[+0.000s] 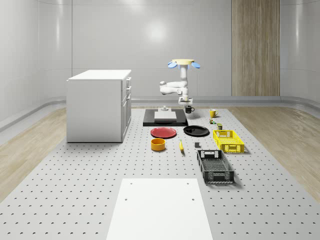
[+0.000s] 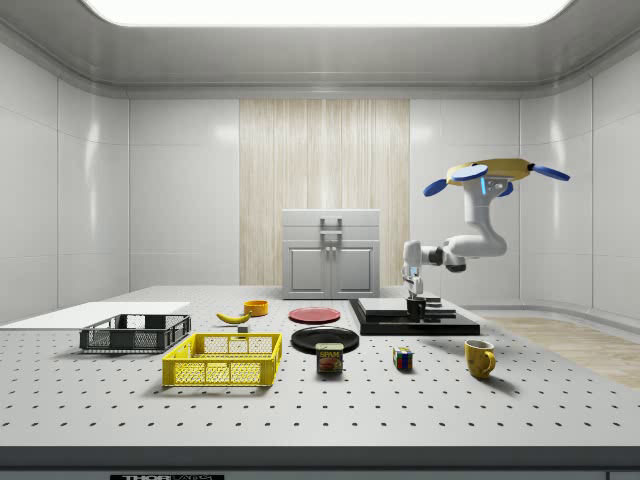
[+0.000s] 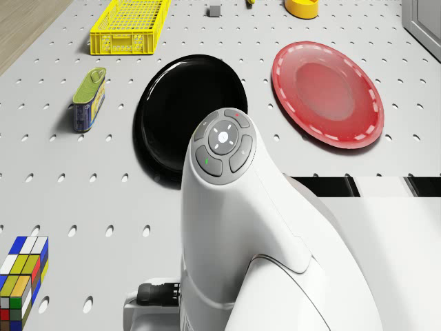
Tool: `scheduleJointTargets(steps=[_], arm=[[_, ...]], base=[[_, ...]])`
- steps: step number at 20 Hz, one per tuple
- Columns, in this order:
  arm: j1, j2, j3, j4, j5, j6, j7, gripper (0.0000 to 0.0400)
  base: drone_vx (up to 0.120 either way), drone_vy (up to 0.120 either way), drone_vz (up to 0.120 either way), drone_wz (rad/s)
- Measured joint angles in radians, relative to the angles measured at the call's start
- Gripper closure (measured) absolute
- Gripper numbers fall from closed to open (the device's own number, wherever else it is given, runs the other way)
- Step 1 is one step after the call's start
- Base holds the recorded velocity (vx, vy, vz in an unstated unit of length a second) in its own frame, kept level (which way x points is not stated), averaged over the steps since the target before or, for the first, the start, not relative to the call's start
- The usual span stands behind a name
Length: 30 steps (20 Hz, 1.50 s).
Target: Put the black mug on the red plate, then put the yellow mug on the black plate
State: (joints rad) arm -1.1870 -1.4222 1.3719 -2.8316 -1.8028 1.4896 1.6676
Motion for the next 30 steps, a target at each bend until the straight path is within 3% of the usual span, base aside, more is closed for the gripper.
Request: scheduleJointTargets(steps=[30], arm=[[-0.015,-0.07,0.009,0.003,0.029,0.065,0.012,0.029]], base=[[0.12,-0.12,0.0,0.0]])
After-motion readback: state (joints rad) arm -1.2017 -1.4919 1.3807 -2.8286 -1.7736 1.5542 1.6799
